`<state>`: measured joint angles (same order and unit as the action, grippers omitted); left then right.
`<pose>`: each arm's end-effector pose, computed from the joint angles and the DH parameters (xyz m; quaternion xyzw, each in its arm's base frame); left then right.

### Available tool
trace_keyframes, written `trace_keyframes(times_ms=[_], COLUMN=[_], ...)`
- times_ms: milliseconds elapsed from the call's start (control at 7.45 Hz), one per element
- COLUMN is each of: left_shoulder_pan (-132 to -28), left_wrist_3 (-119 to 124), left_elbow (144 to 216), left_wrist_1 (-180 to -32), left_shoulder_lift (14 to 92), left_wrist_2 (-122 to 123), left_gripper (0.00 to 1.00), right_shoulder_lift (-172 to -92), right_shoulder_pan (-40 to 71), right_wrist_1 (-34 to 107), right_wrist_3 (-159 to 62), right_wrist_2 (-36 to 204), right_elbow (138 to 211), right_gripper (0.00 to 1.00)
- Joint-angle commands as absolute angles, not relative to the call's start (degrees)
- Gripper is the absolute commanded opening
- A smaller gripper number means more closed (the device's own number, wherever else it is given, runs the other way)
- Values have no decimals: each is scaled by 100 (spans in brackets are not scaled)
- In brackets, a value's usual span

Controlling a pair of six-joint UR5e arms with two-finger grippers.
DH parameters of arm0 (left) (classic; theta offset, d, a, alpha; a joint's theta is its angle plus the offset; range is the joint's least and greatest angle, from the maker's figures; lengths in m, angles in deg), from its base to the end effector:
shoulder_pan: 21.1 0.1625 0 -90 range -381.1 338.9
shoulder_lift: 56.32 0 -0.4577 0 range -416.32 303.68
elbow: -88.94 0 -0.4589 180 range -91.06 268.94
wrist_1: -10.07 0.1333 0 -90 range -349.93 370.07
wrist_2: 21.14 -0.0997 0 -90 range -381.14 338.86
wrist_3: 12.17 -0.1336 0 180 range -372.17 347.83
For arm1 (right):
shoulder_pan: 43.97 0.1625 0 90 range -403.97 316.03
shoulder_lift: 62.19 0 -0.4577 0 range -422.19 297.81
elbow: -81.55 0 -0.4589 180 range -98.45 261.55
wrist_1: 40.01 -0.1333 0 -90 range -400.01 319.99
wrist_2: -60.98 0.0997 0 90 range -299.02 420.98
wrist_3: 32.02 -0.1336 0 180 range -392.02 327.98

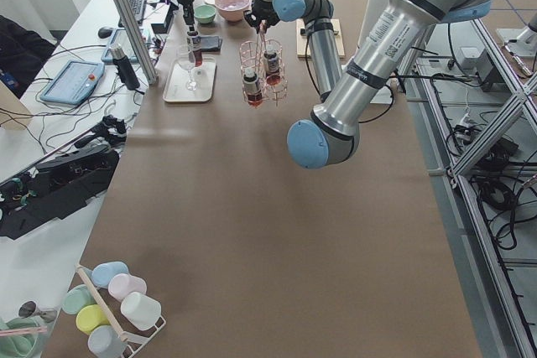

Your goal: Take tea from basket to plate

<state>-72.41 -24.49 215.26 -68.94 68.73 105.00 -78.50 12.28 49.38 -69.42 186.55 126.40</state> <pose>0.3028 -0.4653 0.0690 0.4043 0.3701 0.4946 0.6745 -0.4996 -0.8477 0.1181 0.0229 -0.3798 -0.0475 0.9235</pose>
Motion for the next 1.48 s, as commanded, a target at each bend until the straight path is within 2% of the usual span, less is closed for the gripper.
trace_keyframes(times_ms=[0,134,269,403,537,806,1074,1343], left_shoulder_pan=[-8180,-8471,-8883,-9313,-9613,-9931,-10440,-10636], left_wrist_3=[-3463,-4076,-4821,-5429,-5801,-6162,-6733,-6745], left_elbow=[21472,21297,21052,20805,20646,20068,19234,18722], left_wrist_1=[-6895,-6895,-6895,-6904,-6895,-6938,-7218,-7545], left_shoulder_lift=[6148,5867,5655,5479,5443,5425,5503,5809], left_wrist_2=[10990,10999,11008,11008,10999,10999,10991,10956], left_gripper=[0,0,0,0,0,0,0,0], right_shoulder_lift=[-7836,-7844,-7836,-7836,-7888,-8517,-9605,-10948], right_shoulder_pan=[1175,1123,1140,1218,1288,1359,1525,1737], right_wrist_1=[4656,4656,4674,4717,5153,6050,6858,7353], right_wrist_3=[-6938,-6920,-6894,-6781,-6762,-6560,-6246,-6007], right_wrist_2=[18640,18632,18640,18701,18745,18754,18772,18772], right_elbow=[12444,12435,12444,12600,12985,14309,15986,17551], right_gripper=[22,26,51,99,100,100,100,100])
